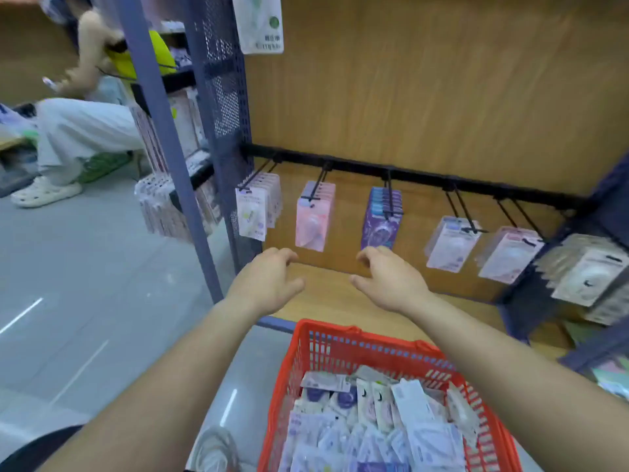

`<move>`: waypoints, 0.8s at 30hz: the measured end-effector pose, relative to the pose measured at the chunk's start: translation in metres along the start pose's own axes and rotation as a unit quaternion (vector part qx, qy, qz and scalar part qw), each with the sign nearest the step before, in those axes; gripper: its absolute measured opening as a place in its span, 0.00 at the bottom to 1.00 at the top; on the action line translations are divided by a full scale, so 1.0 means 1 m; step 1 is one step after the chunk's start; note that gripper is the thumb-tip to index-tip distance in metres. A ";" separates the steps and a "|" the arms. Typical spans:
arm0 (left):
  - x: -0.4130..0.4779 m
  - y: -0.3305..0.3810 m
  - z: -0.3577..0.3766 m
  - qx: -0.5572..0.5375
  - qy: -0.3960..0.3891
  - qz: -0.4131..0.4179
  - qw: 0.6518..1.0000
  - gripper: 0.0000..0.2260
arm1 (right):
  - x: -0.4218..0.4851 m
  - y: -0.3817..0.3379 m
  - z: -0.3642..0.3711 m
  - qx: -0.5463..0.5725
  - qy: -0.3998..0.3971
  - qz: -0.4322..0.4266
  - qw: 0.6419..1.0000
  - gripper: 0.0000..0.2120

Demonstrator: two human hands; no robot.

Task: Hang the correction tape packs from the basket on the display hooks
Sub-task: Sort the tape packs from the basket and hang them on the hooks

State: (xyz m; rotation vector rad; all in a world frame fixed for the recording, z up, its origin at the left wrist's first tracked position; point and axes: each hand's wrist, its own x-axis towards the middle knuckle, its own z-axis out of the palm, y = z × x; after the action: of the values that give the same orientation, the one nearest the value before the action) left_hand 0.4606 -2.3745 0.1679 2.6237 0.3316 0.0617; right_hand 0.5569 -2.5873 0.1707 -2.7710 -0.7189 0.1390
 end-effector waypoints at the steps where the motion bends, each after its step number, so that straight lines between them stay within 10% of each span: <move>1: -0.005 0.000 0.021 0.013 -0.032 0.000 0.999 0.23 | -0.014 0.014 0.018 0.002 -0.024 0.008 1.000 0.23; 13: -0.070 -0.040 0.245 0.073 -0.310 -0.052 0.946 0.28 | -0.099 0.139 0.210 0.112 -0.254 0.138 0.951 0.26; 24: -0.057 -0.031 0.340 0.063 -0.338 -0.013 0.939 0.27 | -0.123 0.197 0.268 0.182 -0.262 0.132 0.938 0.17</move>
State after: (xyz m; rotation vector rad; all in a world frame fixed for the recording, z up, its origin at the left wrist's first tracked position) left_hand 0.4331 -2.5207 -0.1444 2.5683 0.1257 -0.8739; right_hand 0.4977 -2.7491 -0.1393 -2.4568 -0.3673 0.9881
